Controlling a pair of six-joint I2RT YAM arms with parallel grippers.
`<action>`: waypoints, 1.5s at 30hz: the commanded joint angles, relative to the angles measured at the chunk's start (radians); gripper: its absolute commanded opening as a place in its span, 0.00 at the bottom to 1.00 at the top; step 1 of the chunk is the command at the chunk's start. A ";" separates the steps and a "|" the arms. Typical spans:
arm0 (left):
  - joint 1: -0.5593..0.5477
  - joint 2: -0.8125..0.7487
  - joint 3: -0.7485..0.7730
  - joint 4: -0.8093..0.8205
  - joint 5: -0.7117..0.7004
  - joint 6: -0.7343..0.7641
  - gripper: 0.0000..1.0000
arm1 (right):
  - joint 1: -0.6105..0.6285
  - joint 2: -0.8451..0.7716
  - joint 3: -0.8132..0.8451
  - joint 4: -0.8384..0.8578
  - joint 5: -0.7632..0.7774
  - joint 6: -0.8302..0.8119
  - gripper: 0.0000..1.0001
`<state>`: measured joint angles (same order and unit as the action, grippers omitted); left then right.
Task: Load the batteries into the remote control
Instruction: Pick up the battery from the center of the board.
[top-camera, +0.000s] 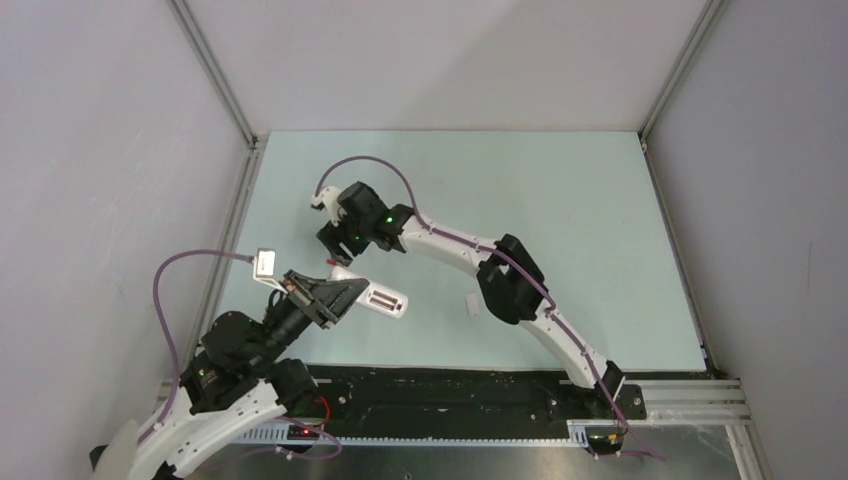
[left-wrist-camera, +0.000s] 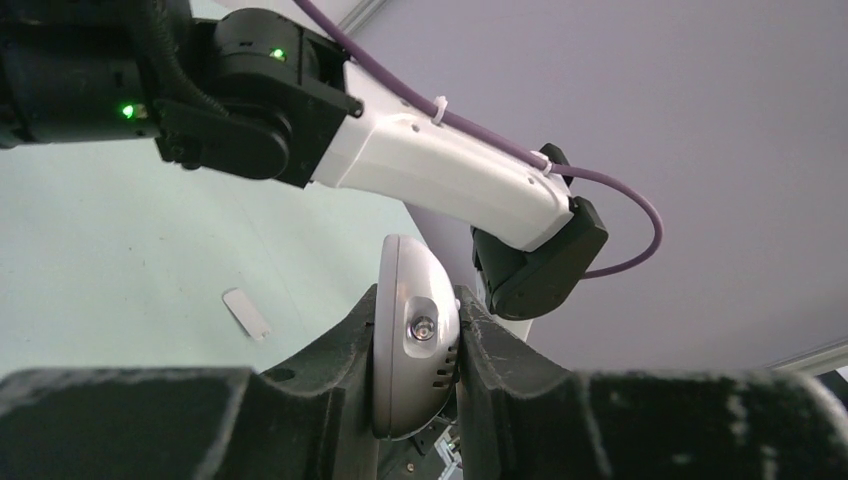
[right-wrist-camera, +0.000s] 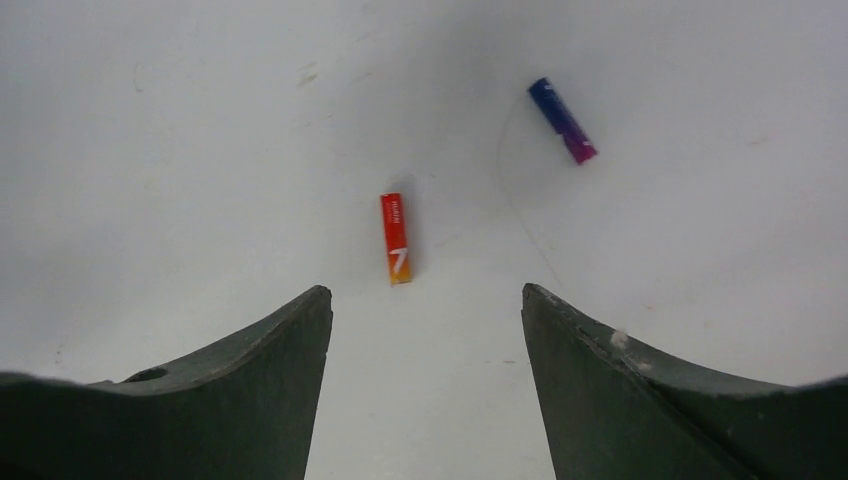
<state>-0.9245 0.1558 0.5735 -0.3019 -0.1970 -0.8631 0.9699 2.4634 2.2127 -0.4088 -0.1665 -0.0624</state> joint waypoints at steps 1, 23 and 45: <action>0.002 -0.004 0.028 0.034 0.026 0.022 0.01 | 0.035 0.050 0.065 0.040 -0.022 -0.044 0.72; 0.002 -0.022 -0.008 0.035 0.018 0.001 0.02 | 0.045 0.153 0.116 0.039 0.045 -0.018 0.64; 0.002 -0.024 -0.032 0.033 -0.005 -0.003 0.03 | 0.072 0.206 0.133 -0.026 0.099 -0.089 0.47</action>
<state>-0.9245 0.1356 0.5514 -0.3023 -0.1883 -0.8639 1.0206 2.6335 2.3192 -0.3885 -0.1036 -0.1104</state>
